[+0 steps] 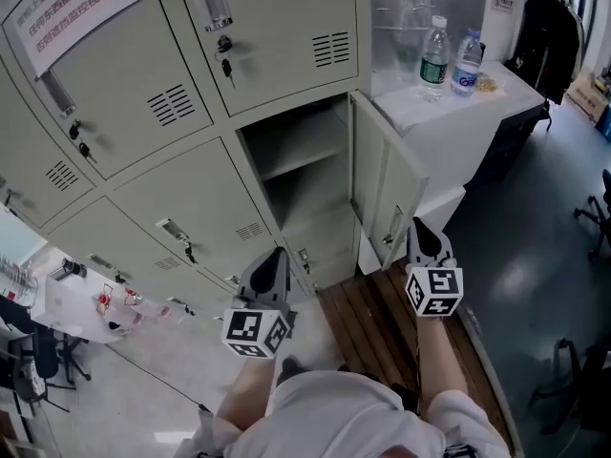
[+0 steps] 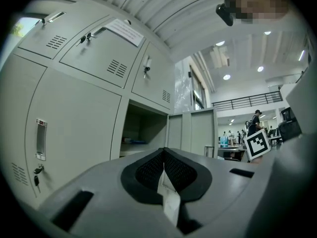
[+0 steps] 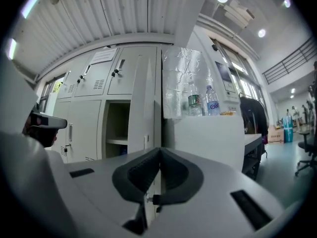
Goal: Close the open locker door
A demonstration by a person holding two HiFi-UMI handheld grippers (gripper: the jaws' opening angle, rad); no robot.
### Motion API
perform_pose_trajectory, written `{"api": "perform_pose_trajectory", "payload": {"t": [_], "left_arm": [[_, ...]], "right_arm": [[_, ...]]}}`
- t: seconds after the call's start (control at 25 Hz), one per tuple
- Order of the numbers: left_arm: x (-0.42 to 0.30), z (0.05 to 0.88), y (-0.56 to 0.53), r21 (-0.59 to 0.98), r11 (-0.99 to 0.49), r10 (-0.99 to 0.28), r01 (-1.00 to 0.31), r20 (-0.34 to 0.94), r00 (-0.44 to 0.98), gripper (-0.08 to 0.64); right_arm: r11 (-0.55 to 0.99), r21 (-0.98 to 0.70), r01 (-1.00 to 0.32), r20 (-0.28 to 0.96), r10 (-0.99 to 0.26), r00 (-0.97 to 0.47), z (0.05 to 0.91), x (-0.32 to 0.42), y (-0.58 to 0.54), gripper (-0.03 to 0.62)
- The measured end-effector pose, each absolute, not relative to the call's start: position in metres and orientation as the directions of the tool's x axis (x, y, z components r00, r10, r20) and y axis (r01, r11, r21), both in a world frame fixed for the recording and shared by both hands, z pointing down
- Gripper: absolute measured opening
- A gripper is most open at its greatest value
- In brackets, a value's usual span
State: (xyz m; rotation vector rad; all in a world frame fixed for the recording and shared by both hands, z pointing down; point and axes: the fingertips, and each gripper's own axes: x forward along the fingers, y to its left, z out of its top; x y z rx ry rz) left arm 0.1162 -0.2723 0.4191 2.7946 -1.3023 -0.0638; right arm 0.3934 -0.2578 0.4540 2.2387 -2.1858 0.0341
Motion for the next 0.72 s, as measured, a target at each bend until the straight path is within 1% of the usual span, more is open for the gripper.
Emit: {"api": "perform_pose_trajectory", "payload": {"t": [0.28, 0.72], "left_arm": [[0.088, 0.418, -0.269, 0.064, -0.634, -0.773, -0.771, -0.017, 0.634, 0.008], [0.010, 0.414, -0.281, 0.042, -0.598, -0.801, -0.800, -0.033, 0.597, 0.008]], "right_arm": [[0.055, -0.012, -0.998, 0.033, -0.998, -0.055, 0.457, 0.333, -0.260, 0.012], [0.132, 0.003, -0.991, 0.044, -0.990, -0.131, 0.454, 0.239, -0.287, 0.012]]}}
